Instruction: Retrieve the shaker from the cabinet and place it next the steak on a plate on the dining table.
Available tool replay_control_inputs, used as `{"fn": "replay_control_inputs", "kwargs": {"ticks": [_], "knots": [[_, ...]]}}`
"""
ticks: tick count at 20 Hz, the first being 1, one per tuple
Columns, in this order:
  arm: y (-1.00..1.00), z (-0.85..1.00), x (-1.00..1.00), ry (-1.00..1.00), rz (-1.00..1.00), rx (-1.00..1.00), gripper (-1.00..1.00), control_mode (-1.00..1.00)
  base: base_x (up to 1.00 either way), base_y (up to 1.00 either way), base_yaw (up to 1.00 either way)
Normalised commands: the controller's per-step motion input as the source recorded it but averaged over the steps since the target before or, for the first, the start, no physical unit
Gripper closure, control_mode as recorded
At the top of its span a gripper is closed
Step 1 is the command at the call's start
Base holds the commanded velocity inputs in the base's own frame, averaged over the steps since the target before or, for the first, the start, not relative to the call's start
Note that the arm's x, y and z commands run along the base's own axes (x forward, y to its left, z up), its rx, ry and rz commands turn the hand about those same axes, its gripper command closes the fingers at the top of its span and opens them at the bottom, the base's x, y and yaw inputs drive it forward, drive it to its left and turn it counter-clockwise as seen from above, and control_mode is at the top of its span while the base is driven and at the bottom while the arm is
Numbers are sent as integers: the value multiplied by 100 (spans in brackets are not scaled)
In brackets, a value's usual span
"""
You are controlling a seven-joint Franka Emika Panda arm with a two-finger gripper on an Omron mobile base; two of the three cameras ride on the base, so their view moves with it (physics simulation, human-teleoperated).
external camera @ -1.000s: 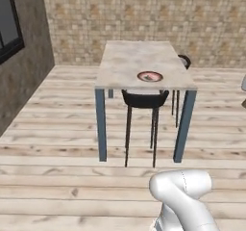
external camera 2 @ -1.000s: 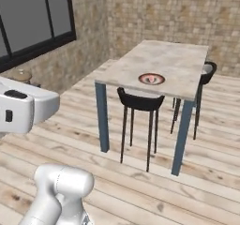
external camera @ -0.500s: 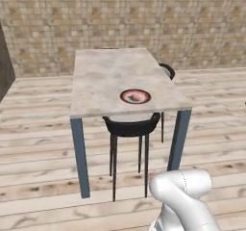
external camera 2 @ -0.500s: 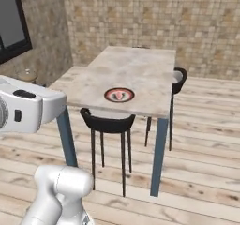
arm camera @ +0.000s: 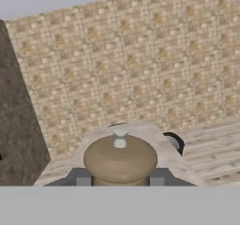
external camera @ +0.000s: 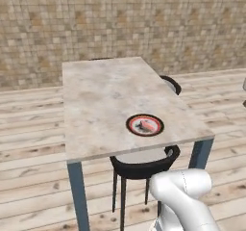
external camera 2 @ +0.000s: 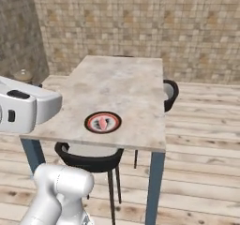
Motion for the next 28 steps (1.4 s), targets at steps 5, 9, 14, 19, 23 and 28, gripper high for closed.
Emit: {"fn": "replay_control_inputs", "kwargs": {"ticks": [5,9,14,19,23,28], "knots": [[0,0,0,0,0,0,100,100,100,4,-4],[0,0,0,0,0,0,100,100,99,-7,23],[0,0,0,0,0,0,100,100,85,-14,42],[0,0,0,0,0,0,100,100,72,-8,30],[-61,-11,66,20,22,0,100,-100,0,0,0],[-43,-34,53,10,31,-1,100,-100,0,0,0]]}}
